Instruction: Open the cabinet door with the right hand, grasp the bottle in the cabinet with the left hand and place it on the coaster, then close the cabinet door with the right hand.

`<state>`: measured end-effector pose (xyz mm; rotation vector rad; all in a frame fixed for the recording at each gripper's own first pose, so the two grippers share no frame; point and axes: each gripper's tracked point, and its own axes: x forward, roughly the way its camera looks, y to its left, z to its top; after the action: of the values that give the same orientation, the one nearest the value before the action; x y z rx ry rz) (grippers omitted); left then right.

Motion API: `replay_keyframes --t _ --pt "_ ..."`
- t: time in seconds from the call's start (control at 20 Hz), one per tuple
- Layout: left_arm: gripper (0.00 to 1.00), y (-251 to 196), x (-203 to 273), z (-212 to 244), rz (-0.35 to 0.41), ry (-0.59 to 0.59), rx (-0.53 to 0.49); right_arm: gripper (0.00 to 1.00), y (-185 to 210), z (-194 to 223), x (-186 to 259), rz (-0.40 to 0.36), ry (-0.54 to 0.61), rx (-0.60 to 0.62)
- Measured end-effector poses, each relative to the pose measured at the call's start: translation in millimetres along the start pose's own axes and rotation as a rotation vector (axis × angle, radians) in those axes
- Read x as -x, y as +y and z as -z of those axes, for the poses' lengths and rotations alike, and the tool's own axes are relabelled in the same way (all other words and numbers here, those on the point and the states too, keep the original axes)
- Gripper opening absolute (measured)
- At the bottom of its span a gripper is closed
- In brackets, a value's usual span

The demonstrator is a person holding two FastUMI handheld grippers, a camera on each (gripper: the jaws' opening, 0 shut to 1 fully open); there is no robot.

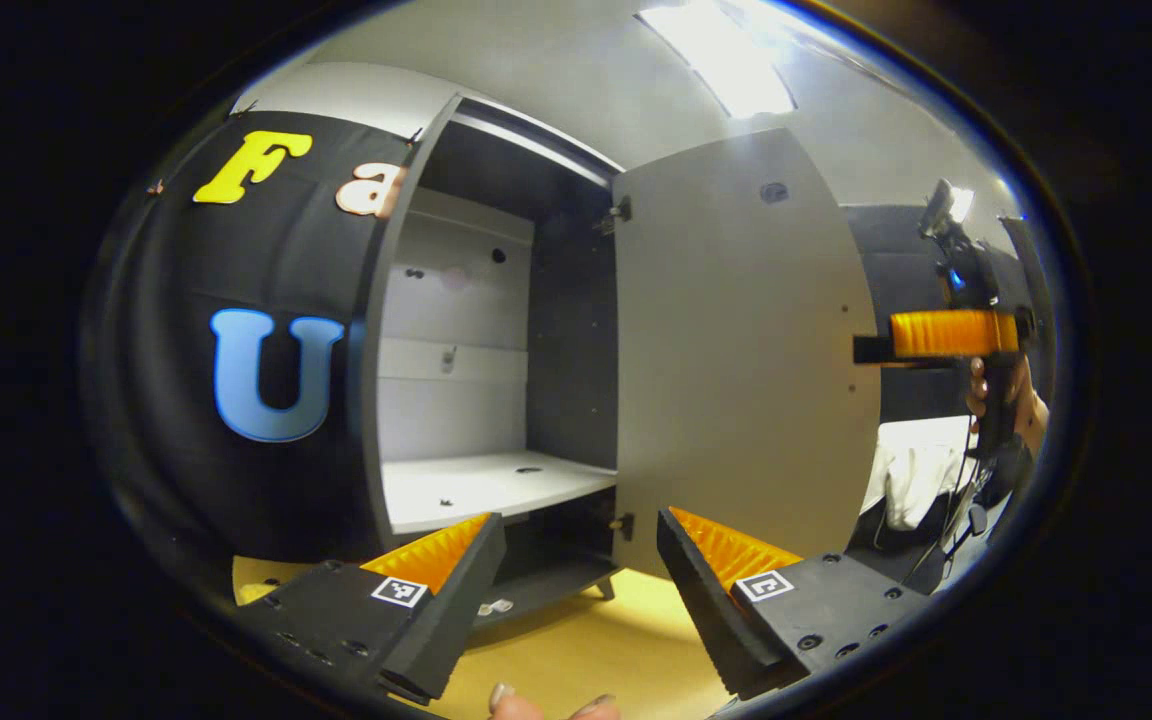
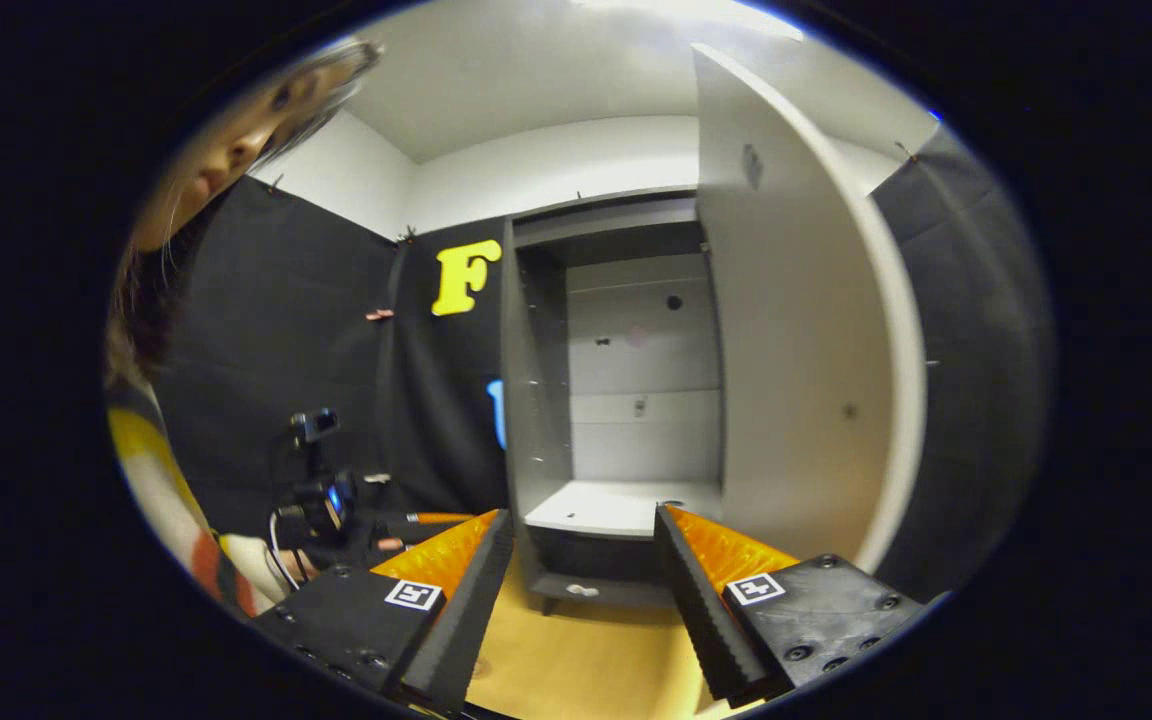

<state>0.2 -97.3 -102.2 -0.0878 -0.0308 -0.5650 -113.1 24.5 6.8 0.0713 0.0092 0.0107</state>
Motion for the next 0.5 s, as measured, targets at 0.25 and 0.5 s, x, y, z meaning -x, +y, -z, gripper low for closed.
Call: replay_keyframes --t 0.25,0.5 --pt "0.96 -34 -56 -15 0.090 -0.020 0.025 0.92 -52 -5 57 0.159 0.032 0.012" --pt "0.96 -61 -102 -26 0.131 -0.036 0.068 0.98 -125 -8 72 0.292 0.025 0.065"
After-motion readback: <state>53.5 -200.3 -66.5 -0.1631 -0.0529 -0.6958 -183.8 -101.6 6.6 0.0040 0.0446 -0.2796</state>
